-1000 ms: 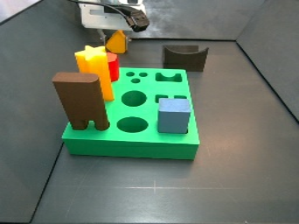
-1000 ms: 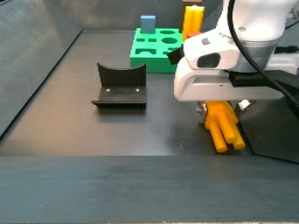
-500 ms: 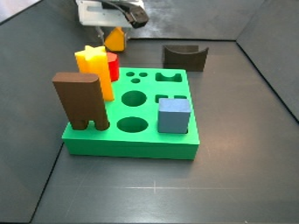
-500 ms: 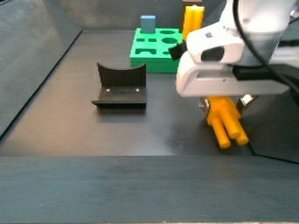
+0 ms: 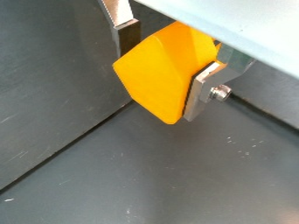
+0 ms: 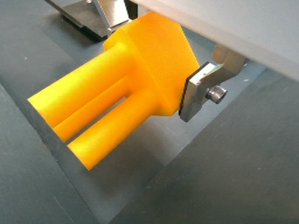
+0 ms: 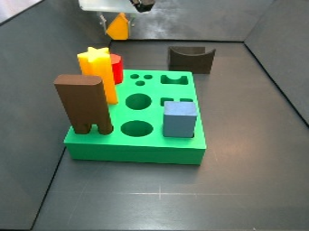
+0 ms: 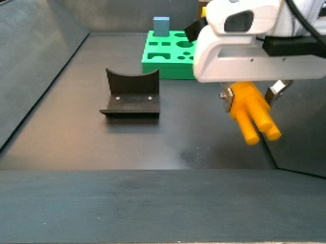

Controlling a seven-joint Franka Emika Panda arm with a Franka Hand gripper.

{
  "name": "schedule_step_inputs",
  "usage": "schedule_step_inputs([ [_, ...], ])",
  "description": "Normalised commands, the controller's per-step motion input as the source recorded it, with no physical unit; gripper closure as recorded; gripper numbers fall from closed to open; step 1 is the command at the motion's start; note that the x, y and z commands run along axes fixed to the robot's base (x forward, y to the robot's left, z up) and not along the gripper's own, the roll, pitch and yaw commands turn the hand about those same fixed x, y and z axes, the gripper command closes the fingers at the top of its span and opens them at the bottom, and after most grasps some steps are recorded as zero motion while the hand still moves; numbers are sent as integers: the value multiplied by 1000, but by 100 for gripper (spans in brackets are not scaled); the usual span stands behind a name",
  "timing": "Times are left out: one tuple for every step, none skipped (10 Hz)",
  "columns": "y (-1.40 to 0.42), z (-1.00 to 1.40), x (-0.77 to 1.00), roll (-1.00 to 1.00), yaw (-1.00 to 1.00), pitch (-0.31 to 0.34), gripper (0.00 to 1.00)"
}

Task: Pick up the 3 prong object. Move up. Place the 3 prong object on the fixture. Regrasp the 3 prong object. Move to above the board. Insert the 3 prong object.
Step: Place the 3 prong object on the fixture.

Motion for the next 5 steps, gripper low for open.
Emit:
schedule_step_inputs([
  [-1,1000,-6,-7,0,14,100],
  [-4,1000,-11,-11,1,16,100],
  [-7,1000,-14,-15,0,16,100],
  [-8,1000,-17,-19,1,14,100],
  [-11,1000,-18,-25,1,17,100],
])
